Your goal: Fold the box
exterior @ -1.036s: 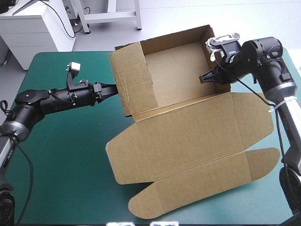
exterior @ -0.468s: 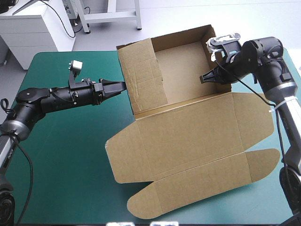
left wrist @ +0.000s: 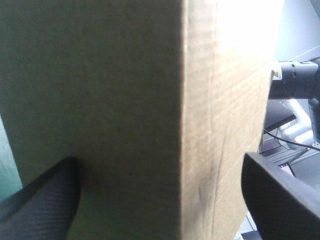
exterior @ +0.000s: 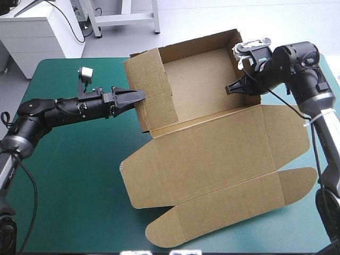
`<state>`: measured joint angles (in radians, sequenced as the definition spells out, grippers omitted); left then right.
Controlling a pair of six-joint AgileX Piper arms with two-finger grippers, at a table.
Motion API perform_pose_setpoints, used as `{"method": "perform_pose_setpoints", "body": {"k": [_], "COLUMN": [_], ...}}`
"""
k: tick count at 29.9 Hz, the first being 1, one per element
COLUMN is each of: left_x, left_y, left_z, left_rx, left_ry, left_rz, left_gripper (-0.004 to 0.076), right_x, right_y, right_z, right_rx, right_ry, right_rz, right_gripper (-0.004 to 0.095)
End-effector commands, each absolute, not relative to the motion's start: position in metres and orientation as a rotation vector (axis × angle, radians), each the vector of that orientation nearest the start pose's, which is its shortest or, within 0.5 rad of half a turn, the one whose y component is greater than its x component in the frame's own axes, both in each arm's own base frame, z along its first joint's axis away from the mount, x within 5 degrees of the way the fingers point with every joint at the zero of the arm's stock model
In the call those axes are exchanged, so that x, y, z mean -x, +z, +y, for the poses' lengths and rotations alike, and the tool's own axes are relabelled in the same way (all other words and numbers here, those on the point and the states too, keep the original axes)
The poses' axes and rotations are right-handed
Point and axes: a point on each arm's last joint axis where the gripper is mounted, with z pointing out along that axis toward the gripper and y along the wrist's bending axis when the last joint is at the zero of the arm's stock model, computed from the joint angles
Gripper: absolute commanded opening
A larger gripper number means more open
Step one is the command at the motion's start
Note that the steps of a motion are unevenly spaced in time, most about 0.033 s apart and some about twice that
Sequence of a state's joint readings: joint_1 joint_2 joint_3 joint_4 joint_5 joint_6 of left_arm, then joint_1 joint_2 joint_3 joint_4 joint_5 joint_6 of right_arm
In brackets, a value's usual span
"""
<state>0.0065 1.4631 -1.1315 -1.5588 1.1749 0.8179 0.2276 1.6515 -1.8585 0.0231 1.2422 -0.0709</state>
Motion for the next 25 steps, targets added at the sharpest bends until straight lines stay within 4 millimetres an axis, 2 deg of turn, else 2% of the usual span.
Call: {"method": "perform_pose_setpoints", "body": {"k": [1, 6, 10, 15, 17, 22, 25], "left_x": [-0.283, -0.282, -0.276, -0.261, -0.258, -0.254, -0.255], "left_y": [0.384, 0.385, 0.392, 0.410, 0.415, 0.409, 0.410], "left_z": [-0.085, -0.084, -0.085, -0.100, -0.107, -0.126, -0.134], "left_rx": [-0.220, -0.178, -0.136, -0.126, -0.101, -0.051, 0.014], "left_ry": [-1.610, -1.603, -1.422, -1.124, -1.065, -0.966, -0.896], "left_rz": [1.841, 1.864, 1.947, 2.079, 2.087, 2.144, 2.100], "left_gripper": [0.0601, 0.0581, 0.0583, 0.0582, 0.0582, 0.0582, 0.0582], "right_x": [-0.326, -0.327, -0.327, -0.329, -0.329, -0.329, -0.330], "right_y": [0.444, 0.444, 0.445, 0.447, 0.447, 0.447, 0.448], "right_z": [0.078, 0.078, 0.078, 0.079, 0.080, 0.080, 0.080], "right_rx": [0.361, 0.361, 0.352, 0.325, 0.319, 0.313, 0.301], "right_ry": [0.110, 0.110, 0.114, 0.126, 0.138, 0.146, 0.156], "right_rz": [2.406, 2.403, 2.393, 2.368, 2.365, 2.367, 2.362], "right_gripper": [-0.0018, -0.0018, -0.0017, -0.0017, -0.0017, -0.0016, -0.0016]}}
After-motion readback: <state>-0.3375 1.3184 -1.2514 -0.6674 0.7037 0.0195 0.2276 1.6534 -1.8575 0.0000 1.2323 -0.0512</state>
